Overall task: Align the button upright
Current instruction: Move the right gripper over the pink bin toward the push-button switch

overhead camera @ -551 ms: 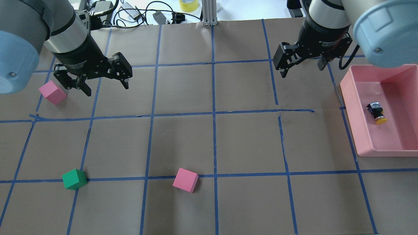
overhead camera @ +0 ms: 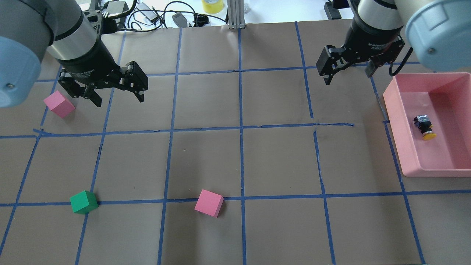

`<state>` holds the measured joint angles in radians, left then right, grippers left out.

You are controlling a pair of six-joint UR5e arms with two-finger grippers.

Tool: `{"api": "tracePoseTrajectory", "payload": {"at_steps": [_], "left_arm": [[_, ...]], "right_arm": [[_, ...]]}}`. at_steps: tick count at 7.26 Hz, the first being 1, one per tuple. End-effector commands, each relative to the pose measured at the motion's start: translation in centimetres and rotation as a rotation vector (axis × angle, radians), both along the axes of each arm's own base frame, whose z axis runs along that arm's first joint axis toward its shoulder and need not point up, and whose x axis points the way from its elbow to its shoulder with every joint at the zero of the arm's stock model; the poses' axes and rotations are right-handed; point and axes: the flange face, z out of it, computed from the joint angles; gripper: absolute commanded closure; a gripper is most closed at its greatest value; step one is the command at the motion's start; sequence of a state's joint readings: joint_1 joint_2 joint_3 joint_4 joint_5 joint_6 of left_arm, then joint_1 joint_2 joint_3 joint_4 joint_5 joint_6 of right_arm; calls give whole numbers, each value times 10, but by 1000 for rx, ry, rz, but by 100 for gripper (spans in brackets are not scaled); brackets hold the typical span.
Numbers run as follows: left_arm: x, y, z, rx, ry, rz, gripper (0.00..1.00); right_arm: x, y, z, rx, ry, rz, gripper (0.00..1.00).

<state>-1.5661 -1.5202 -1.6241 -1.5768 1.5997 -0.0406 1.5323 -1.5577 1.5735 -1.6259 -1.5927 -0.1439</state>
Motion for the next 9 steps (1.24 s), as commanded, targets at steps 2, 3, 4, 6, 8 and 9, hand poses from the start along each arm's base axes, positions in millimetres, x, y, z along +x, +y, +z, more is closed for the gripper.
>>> {"api": "tracePoseTrajectory", "payload": {"at_steps": [2,3,4,6,8,9], "left_arm": [[0,10,1,51,3,-54,0],[0,10,1,51,5,-53,0],[0,10,0,54,5,-54,0],[0,11,-1,56,4,-53,0],[0,11,-2,59,2,-54,0],[1,11,-2,60,1,-53,0]], "right_arm": [[-158,-34,-40,64,-13,-50,0],[-195,-49,-61,51,-9,-17,0],[-227,-59,-83,42,-7,-29,0],[-285,-62,-140,7,9,-65,0],[-323,-48,-209,-25,-9,-50,0],[-337,-47,-235,-42,-33,-43,0]]}}
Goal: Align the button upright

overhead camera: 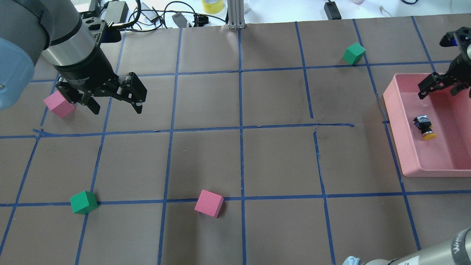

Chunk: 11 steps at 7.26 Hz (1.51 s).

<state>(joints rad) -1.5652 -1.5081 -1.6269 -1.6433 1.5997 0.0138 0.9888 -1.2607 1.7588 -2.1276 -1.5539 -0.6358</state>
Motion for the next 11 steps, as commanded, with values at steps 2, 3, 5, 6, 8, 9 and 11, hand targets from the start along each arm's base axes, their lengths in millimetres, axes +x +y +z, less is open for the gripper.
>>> {"api": "tracePoseTrajectory", "payload": {"at_steps": [2,3,5,6,8,9,11], "left_arm": [[1,1,-1,6,-6,0,0],[1,3,-4,24,-6,0,0],[2,4,-1,19,-6,0,0],[0,5,1,12,4,-1,0],[-4,2,2,3,38,2,0],[-1,2,2,2,22,-6,0],[4,0,0,8,28,1,0]], "right_arm": [[-25,4,-56,-2,-31,3,0],[-24,5,-60,2,-33,3,0],[-23,7,-64,12,-35,2,0],[-23,8,-63,11,-33,4,0],[-23,8,-64,13,-33,4,0],[-23,9,-65,17,-33,4,0],[-17,16,-77,18,-35,2,2]]}}
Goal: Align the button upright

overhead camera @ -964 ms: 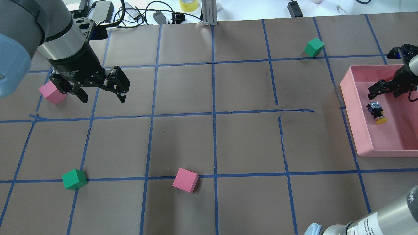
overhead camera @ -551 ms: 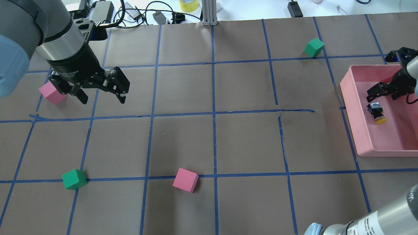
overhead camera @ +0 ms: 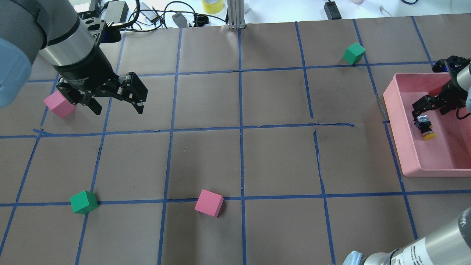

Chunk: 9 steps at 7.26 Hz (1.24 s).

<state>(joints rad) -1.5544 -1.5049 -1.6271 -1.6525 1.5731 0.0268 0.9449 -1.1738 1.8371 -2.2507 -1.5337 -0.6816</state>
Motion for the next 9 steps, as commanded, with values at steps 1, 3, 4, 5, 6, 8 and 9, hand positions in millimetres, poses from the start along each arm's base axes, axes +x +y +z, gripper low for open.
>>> {"api": "tracePoseTrajectory", "payload": {"at_steps": [1,3,4,5,6,8,9], "left_arm": [[1,0,-2,3,-2,-2,0],[3,-1,-6,14,4,3,0],[2,2,3,-4,6,0,0],[1,3,1,0,-8,-4,0],[2,2,0,-3,-2,-1,0],[0,13,-5,4,10,0,0],[-1,16,-20,-26,10,2,0]], "right_arm": [[4,6,-9,-12,9,-1,2],[4,6,-11,-12,11,-1,2],[3,6,-13,-6,12,-5,2],[2,7,-16,4,16,-10,2],[2,7,-17,5,17,-12,2],[3,7,-16,5,19,-10,2],[1,8,-16,10,25,-13,2]]}}
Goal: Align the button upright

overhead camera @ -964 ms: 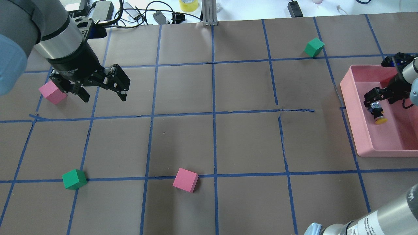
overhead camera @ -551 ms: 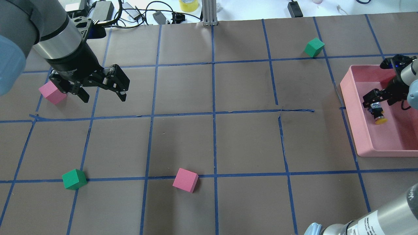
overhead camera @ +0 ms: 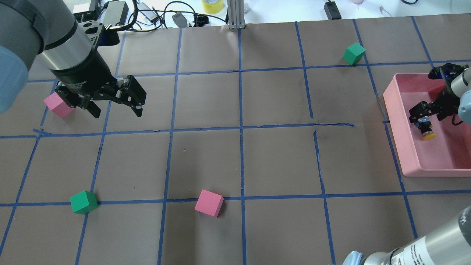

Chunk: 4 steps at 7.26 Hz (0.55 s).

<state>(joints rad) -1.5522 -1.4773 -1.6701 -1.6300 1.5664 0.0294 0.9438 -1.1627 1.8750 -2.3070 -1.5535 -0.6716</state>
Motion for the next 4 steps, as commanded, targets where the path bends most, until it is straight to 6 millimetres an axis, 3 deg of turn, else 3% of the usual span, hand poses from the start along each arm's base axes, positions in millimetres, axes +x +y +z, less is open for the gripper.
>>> {"api": "tracePoseTrajectory", "payload": {"at_steps": [1,3,4], "left_arm": [[-2,14,-27,-40,3,-6,0],[-1,27,-29,-51,-11,-5,0],[2,24,-24,-56,-16,0,0]], "right_arm": [[-1,1,0,5,5,-3,2],[-1,1,-1,9,8,-3,2],[1,4,-7,20,0,-3,2]]}}
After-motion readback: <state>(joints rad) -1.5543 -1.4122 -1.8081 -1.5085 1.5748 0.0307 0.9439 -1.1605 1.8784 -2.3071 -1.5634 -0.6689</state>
